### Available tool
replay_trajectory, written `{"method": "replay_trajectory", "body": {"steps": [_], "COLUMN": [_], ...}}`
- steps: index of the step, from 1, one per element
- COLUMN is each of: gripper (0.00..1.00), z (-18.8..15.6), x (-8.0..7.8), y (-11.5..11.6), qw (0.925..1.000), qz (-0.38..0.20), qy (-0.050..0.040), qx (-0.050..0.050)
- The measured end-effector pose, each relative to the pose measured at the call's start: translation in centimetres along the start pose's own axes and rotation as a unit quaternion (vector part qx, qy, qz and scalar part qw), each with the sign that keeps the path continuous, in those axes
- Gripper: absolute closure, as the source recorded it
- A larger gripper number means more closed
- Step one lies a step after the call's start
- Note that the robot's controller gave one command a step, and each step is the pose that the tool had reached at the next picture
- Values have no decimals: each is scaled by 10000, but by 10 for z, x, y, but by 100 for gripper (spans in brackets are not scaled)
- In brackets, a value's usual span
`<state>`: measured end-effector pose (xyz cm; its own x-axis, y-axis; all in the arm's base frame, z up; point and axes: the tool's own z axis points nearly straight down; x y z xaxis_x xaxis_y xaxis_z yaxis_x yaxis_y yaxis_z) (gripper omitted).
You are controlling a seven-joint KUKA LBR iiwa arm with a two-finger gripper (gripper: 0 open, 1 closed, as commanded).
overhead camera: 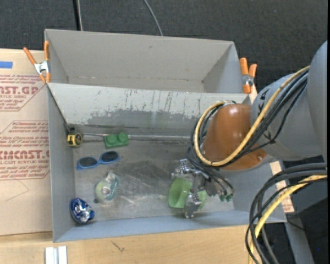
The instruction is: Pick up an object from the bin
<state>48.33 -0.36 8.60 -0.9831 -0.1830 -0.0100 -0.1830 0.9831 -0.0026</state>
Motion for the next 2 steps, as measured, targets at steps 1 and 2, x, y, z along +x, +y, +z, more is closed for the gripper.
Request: {"method": "replay_trajectory", "body": {"steps": [1, 2], "gripper": [100, 100], "z": [-1, -115], "x": [1, -17], "y": [-1, -10], "qw": [10000, 9997], "qz": [14, -258], "qy": [14, 5], "qx": [-3, -4]}}
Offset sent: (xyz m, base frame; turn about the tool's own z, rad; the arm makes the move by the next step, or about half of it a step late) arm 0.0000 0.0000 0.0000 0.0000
